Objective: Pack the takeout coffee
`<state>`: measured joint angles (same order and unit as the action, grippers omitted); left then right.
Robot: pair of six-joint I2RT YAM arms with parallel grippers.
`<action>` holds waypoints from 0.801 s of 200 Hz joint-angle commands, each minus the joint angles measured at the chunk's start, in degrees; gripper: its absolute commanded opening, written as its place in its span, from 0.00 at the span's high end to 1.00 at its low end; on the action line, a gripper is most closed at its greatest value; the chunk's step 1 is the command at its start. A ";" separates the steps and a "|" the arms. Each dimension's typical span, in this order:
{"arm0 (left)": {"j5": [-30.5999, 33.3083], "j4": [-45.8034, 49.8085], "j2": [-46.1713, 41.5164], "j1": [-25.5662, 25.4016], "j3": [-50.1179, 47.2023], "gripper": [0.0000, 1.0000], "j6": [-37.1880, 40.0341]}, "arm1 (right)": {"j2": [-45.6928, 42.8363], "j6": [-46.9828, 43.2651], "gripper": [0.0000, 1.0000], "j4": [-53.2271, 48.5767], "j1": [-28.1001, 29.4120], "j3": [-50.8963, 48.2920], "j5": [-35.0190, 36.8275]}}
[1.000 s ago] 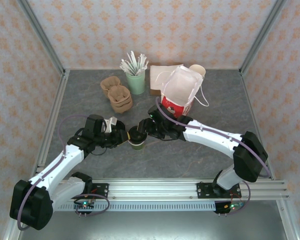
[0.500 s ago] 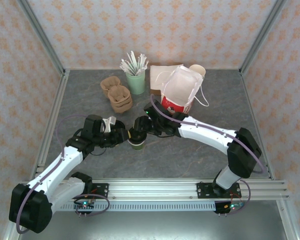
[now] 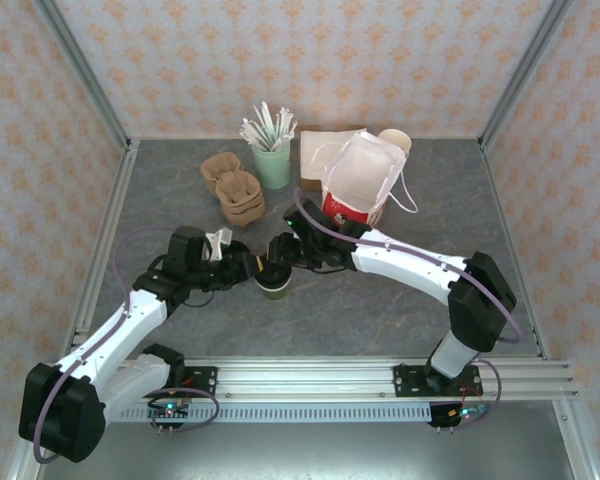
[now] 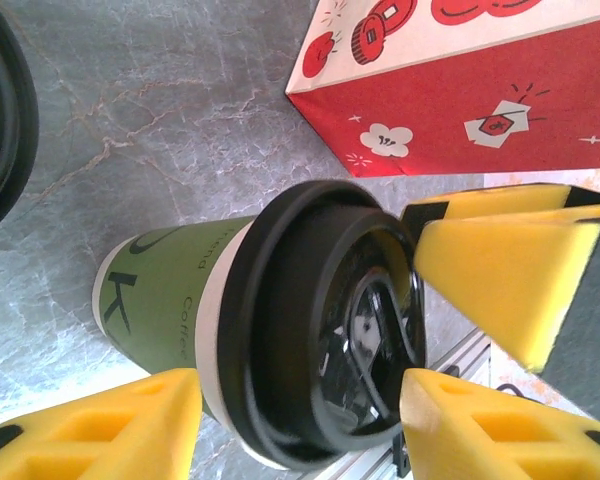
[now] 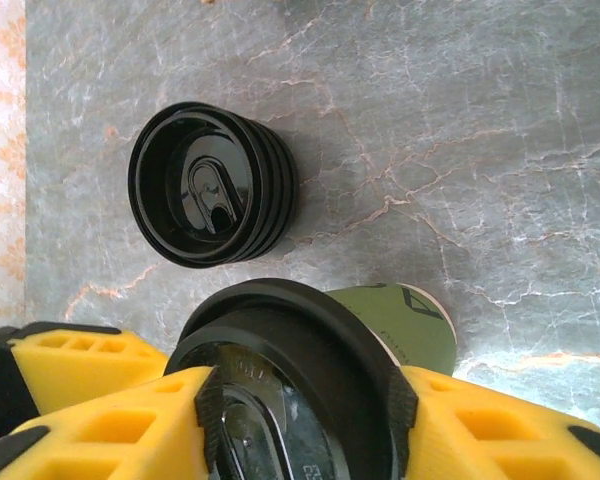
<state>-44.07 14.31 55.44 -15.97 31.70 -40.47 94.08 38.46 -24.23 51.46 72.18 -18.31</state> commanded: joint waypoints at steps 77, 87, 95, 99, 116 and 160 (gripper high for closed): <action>1.68 0.65 1.09 0.39 3.18 0.48 1.88 | -1.49 -2.07 0.54 -3.22 1.18 0.77 1.14; 1.88 1.65 0.99 0.33 3.21 0.48 2.59 | -2.26 -2.16 0.51 -3.59 1.18 0.59 1.49; 1.80 2.43 1.05 0.32 3.36 0.48 3.12 | -2.74 -2.20 0.49 -3.94 1.18 0.29 1.77; 1.88 2.76 1.12 0.32 3.36 0.48 3.32 | -3.08 -2.24 0.48 -4.03 1.16 0.08 1.85; 1.71 3.19 1.16 0.32 3.11 0.47 3.73 | -4.14 -2.41 0.46 -4.07 1.22 -0.75 1.62; 2.29 3.96 1.15 -0.33 2.20 0.46 4.27 | -5.92 -2.03 0.44 -3.29 1.77 -3.22 0.90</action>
<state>-42.96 16.91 56.88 -16.01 33.52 -37.80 90.04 37.15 -26.83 52.53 70.76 -18.00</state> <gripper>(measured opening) 0.533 0.554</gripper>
